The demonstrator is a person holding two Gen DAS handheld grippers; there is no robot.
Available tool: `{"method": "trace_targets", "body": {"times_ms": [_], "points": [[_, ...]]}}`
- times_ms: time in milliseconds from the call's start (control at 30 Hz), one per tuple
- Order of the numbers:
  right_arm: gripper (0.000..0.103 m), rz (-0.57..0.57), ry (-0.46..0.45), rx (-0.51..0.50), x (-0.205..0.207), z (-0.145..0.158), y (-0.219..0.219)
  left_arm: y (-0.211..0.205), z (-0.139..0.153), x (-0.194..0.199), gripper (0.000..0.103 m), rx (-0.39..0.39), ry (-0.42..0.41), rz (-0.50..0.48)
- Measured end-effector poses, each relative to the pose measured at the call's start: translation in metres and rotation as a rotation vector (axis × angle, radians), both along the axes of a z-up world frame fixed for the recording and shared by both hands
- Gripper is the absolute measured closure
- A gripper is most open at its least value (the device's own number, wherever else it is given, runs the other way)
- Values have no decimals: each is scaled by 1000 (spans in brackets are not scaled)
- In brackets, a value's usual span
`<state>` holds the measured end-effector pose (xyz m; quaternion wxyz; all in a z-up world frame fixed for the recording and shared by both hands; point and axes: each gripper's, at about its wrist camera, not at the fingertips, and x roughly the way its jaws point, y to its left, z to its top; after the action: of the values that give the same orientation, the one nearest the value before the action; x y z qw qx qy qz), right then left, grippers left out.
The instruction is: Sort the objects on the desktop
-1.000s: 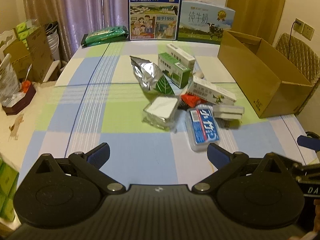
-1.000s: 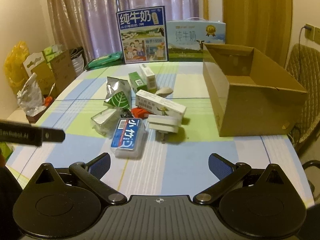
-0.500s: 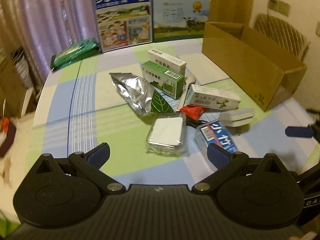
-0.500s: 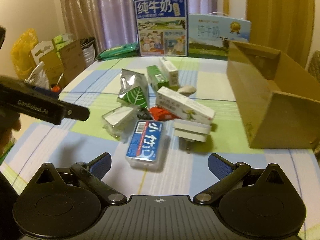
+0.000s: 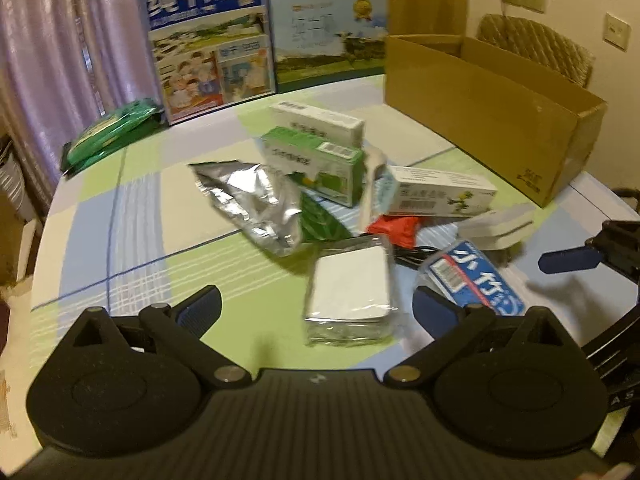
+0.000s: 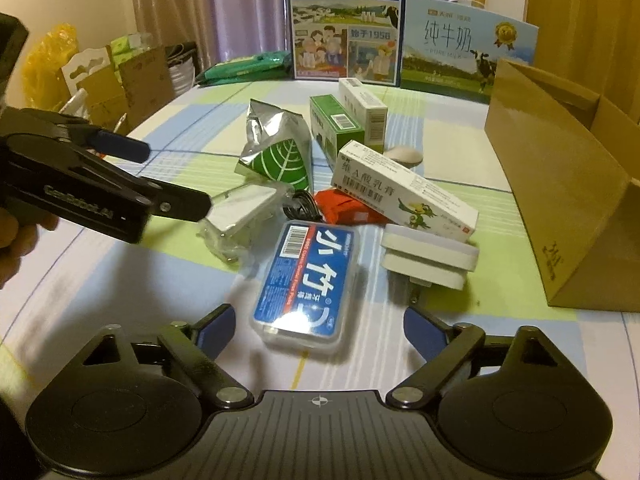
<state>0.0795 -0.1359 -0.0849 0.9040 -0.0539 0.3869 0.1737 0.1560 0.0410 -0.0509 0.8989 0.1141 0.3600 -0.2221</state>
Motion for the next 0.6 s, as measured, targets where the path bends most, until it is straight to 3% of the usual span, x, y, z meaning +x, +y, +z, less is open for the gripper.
{"method": "trace_targets", "body": {"times_ms": [200,433,600], "points": [[23,-3,8,14,11,-7,8,7,-8,0,6,-14,28,0],[46,-15,43,27,20,-15,10,1,-14,0,7,-3,27,-27],[48,-21,43,35,16,-13,2,-10,-26,6,13,31,64,-64]]}}
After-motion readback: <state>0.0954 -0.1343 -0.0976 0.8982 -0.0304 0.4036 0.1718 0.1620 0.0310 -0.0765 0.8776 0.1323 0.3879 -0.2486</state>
